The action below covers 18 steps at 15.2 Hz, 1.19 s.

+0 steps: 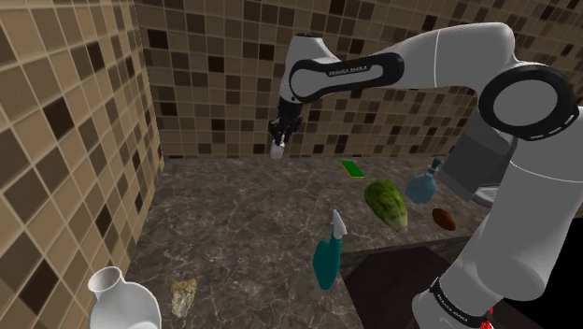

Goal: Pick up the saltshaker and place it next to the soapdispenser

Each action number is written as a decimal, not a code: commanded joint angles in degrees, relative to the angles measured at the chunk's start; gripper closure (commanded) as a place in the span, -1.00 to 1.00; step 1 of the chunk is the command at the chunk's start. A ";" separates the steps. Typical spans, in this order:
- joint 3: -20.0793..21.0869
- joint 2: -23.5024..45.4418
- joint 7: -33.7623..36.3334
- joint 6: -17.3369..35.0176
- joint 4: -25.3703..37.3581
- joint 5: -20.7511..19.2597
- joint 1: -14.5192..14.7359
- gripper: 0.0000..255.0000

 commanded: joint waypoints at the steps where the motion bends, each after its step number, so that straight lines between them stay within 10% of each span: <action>1: 0.04 -0.28 -0.03 -1.54 1.24 0.06 0.03 1.00; 18: 0.16 -0.62 -0.55 -14.52 13.89 0.32 0.18 1.00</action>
